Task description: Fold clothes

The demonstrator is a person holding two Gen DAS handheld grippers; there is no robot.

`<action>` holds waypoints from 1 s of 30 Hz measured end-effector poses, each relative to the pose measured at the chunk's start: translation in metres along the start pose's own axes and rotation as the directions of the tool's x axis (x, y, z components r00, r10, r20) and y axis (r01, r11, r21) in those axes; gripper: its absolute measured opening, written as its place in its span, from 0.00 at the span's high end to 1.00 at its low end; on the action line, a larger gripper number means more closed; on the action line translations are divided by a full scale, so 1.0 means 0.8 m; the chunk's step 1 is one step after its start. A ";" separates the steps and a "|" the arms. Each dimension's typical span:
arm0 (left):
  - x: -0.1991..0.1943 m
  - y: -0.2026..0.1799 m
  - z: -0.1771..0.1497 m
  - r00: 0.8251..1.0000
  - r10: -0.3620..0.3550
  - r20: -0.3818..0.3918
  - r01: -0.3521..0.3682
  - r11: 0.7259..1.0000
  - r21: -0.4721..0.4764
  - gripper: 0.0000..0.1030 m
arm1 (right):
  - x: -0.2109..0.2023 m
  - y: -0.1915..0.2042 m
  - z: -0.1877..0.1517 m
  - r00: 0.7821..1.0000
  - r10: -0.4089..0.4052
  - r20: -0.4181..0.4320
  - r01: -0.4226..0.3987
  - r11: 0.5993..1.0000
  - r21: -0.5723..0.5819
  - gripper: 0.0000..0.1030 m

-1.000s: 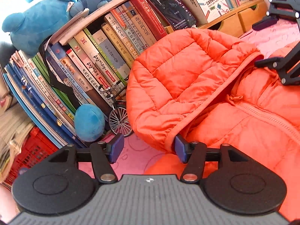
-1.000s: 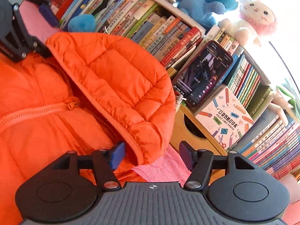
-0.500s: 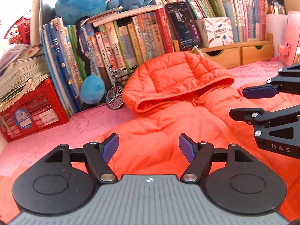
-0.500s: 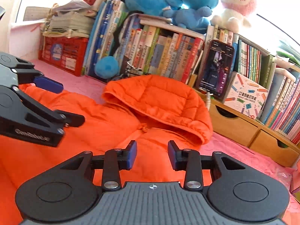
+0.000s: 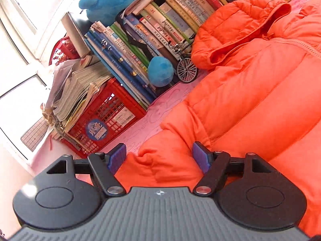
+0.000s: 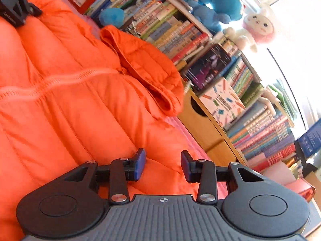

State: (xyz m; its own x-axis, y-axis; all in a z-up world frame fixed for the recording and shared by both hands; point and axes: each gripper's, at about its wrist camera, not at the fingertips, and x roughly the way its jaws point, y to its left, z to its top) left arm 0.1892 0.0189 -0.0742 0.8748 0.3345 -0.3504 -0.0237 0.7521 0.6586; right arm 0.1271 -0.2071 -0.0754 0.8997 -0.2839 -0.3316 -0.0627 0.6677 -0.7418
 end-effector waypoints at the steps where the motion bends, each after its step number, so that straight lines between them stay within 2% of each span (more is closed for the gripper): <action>1: 0.002 0.003 -0.002 1.000 0.000 -0.008 0.000 1.000 -0.008 0.28 | 0.008 -0.014 -0.017 0.999 -0.032 -0.039 0.032 0.999 0.007 0.62; 3: 0.003 0.004 -0.003 1.000 0.000 -0.014 -0.001 1.000 -0.012 0.28 | 0.019 -0.049 -0.054 0.992 -0.064 -0.106 0.073 0.994 0.083 0.61; 4: 0.003 0.002 -0.004 1.000 0.005 -0.011 -0.005 1.000 -0.007 0.28 | 0.025 -0.070 -0.074 0.986 -0.076 -0.149 0.095 0.987 0.128 0.57; 5: 0.001 -0.001 -0.004 1.000 0.013 -0.006 -0.013 1.000 0.002 0.28 | 0.029 -0.093 -0.092 0.982 -0.077 -0.173 0.108 0.979 0.176 0.41; 7: 0.000 -0.003 -0.005 1.000 0.022 0.000 -0.022 1.000 0.012 0.29 | 0.035 -0.119 -0.116 0.969 -0.115 -0.218 0.157 0.969 0.189 0.38; 10: 0.002 -0.001 -0.005 1.000 0.014 -0.005 -0.014 1.000 0.005 0.29 | 0.049 -0.157 -0.158 0.930 -0.180 -0.320 0.256 0.942 0.217 0.38; 12: 0.003 0.000 -0.005 1.000 0.004 -0.011 -0.004 1.000 -0.004 0.29 | 0.060 -0.190 -0.184 0.889 -0.187 -0.417 0.324 0.901 0.287 0.37; 14: 0.004 0.001 -0.005 1.000 0.001 -0.013 -0.001 1.000 -0.007 0.29 | 0.067 -0.207 -0.193 0.856 -0.205 -0.474 0.379 0.872 0.309 0.36; 15: 0.004 0.000 -0.005 1.000 0.002 -0.012 -0.002 1.000 -0.006 0.29 | 0.063 -0.206 -0.188 0.855 -0.233 -0.464 0.397 0.869 0.295 0.37; 17: 0.004 -0.001 -0.006 1.000 0.005 -0.011 -0.005 1.000 -0.004 0.29 | 0.048 -0.192 -0.167 0.865 -0.311 -0.393 0.424 0.873 0.242 0.39; 18: 0.004 -0.001 -0.005 1.000 0.005 -0.011 -0.005 1.000 -0.004 0.29 | 0.037 -0.183 -0.153 0.889 -0.315 -0.331 0.403 0.883 0.242 0.39; 19: 0.004 -0.002 -0.005 1.000 0.005 -0.011 -0.005 1.000 -0.004 0.29 | 0.024 -0.172 -0.135 0.923 -0.293 -0.250 0.355 0.898 0.258 0.39; 21: 0.003 -0.002 -0.005 1.000 0.007 -0.011 -0.007 1.000 -0.005 0.29 | 0.001 -0.145 -0.099 0.972 -0.207 -0.111 0.229 0.940 0.253 0.38; 22: 0.003 -0.002 -0.005 1.000 0.007 -0.012 -0.007 1.000 -0.005 0.28 | -0.011 -0.131 -0.081 0.987 -0.155 -0.045 0.161 0.957 0.241 0.37; 25: 0.003 -0.001 -0.005 1.000 0.004 -0.014 -0.005 1.000 -0.009 0.28 | -0.033 -0.098 -0.053 0.998 -0.001 0.066 -0.011 0.984 0.180 0.34; 26: 0.003 0.000 -0.005 1.000 0.002 -0.016 -0.002 1.000 -0.012 0.28 | -0.037 -0.088 -0.049 0.997 0.030 0.074 -0.041 0.988 0.151 0.34; 28: 0.004 0.002 -0.005 1.000 -0.004 -0.020 0.003 1.000 -0.018 0.28 | -0.027 -0.090 -0.064 0.999 0.039 0.023 -0.042 0.989 0.139 0.34; 30: 0.005 0.003 -0.005 1.000 -0.010 -0.024 0.009 1.000 -0.024 0.28 | -0.007 -0.117 -0.100 0.997 0.031 -0.071 -0.015 0.974 0.225 0.34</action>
State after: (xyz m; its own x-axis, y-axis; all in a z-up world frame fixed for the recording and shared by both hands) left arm 0.1906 0.0245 -0.0767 0.8634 0.3405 -0.3724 -0.0272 0.7684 0.6394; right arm 0.0935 -0.3230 -0.0509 0.8645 -0.3109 -0.3950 0.0230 0.8094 -0.5868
